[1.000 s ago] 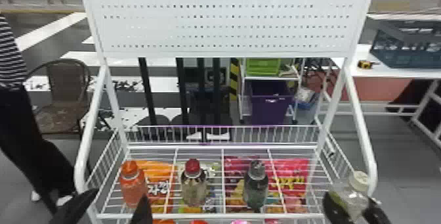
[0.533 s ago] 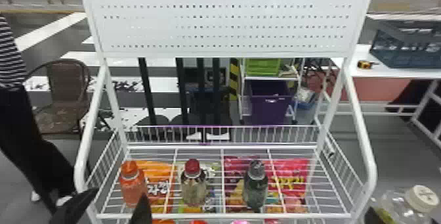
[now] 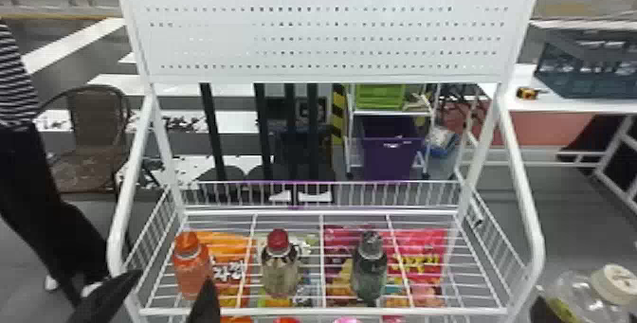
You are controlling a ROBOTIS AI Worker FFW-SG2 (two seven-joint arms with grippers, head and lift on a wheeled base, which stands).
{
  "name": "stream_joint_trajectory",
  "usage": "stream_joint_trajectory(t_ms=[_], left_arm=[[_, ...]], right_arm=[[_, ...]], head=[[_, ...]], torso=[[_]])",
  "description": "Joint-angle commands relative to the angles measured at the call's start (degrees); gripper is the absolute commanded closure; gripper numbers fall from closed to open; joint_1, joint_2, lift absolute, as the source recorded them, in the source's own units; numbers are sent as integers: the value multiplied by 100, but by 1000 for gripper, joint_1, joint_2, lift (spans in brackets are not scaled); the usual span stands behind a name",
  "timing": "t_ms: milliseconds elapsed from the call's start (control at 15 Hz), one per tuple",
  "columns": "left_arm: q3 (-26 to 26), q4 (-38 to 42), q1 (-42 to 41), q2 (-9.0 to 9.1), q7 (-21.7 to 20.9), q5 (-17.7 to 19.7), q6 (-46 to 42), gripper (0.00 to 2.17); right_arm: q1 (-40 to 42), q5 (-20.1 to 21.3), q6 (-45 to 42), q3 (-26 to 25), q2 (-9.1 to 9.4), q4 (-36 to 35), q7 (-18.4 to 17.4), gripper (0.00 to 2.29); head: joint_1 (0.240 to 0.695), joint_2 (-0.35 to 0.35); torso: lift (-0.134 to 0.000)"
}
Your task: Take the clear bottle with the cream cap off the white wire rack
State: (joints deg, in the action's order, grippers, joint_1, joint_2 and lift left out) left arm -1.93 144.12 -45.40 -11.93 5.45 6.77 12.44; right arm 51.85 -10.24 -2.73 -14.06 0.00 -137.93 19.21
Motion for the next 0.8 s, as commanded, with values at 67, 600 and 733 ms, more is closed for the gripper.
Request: stream_joint_trajectory(t_ms=[67,600,733], left_arm=[[0,20,-4,-2,0,0,0,137],[0,64,-74,-2,0,0,0,137],[0,64,-74,-2,0,0,0,137]], right_arm=[[36,-13,5,0,5,-6,-5,1409],[44,39,-12,18,5,-58,-5,1409],[62,31,-12,18,5,-93,-5,1409]], head=[[499,0],[499,0],[499,0]], torso=[[0],[0],[0]])
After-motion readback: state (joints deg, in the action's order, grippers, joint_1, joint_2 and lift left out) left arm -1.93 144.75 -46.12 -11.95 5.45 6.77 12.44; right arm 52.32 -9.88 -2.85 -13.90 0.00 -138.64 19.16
